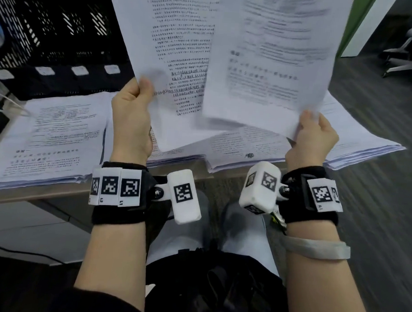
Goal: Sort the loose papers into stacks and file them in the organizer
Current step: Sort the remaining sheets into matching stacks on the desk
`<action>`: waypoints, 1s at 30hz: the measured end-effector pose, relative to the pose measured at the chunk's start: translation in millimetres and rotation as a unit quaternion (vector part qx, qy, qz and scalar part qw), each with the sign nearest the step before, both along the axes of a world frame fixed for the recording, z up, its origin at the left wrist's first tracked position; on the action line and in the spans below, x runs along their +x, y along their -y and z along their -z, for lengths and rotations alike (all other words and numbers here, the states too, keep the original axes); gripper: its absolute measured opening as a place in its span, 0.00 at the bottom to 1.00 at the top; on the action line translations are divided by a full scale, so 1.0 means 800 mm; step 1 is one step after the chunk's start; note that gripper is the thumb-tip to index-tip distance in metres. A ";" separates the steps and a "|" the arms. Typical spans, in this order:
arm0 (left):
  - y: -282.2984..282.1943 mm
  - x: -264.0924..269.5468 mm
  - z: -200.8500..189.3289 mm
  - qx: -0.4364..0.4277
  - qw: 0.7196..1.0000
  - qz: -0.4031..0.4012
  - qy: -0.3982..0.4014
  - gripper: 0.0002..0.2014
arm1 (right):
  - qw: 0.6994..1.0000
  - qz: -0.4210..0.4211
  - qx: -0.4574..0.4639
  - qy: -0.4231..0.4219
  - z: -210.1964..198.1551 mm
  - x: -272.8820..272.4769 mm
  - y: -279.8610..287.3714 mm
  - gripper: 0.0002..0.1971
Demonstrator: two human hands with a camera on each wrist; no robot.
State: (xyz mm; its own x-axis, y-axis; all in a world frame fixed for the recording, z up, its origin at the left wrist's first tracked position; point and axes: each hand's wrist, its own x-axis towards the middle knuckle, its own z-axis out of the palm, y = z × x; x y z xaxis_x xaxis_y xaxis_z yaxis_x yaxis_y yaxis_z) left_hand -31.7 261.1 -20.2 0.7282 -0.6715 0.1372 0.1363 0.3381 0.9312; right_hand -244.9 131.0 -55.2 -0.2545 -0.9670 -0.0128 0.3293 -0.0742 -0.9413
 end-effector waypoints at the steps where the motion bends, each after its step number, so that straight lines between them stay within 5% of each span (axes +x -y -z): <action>1: -0.001 0.002 0.000 0.000 1.000 -0.001 0.004 0.11 | 1.000 0.004 0.005 0.015 0.000 -0.002 0.000 0.16; 12: -0.010 0.001 0.000 -0.002 0.999 0.011 0.031 0.11 | 0.998 -0.065 -0.022 0.011 -0.007 0.004 -0.009 0.13; 21: -0.001 -0.023 -0.012 0.026 0.997 0.039 0.063 0.09 | 0.968 -0.239 0.024 -0.067 -0.027 0.015 -0.025 0.07; 26: -0.002 -0.016 -0.014 0.005 0.996 0.025 0.088 0.30 | 0.972 -0.215 -0.043 -0.082 -0.045 0.013 -0.029 0.10; 30: -0.018 -0.008 -0.029 0.038 0.994 0.008 0.107 0.12 | 0.972 -0.205 -0.087 -0.077 -0.059 0.027 -0.035 0.05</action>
